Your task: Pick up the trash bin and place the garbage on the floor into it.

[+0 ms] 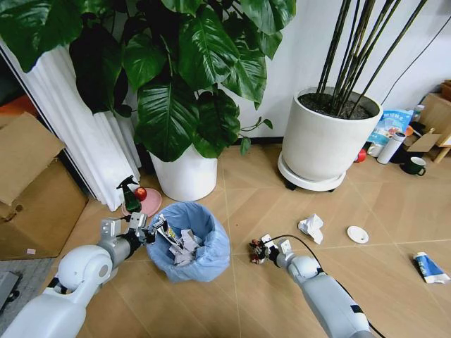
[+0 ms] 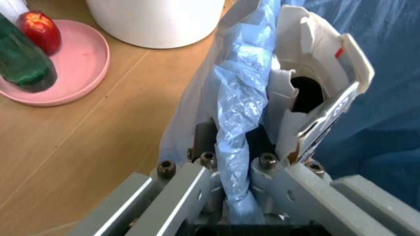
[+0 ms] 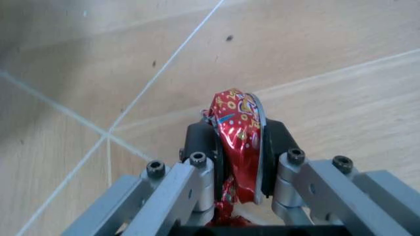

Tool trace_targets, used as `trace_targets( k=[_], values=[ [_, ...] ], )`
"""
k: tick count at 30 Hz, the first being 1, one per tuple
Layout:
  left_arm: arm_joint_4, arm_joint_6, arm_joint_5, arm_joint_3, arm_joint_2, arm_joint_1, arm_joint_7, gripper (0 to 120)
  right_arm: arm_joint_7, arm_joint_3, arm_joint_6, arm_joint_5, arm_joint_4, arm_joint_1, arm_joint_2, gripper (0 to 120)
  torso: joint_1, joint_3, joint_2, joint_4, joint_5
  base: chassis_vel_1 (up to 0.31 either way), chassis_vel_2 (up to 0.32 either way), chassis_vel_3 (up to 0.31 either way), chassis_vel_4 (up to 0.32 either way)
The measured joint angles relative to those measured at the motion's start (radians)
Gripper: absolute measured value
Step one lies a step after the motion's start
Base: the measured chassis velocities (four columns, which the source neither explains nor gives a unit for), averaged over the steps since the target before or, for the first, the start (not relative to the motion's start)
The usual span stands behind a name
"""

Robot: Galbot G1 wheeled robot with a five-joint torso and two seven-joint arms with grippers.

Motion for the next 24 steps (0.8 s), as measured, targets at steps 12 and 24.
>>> trace_targets(
  k=[12,24],
  values=[
    [0.001,-0.007,0.017,-0.005,-0.001,0.016,0.011,0,0.045,0.085,-0.036,0.164,0.400,-0.111,-0.098,11,0.000,0.000,0.000,0.0000,0.0001,0.000,0.000,0.000,0.000],
    [0.006,-0.008,0.037,0.022,0.009,0.015,0.007,0,0.084,0.032,-0.059,0.286,0.712,-0.066,-0.201,11,0.000,0.000,0.000,0.0001,0.0001,0.000,0.000,0.000,0.000]
  ],
)
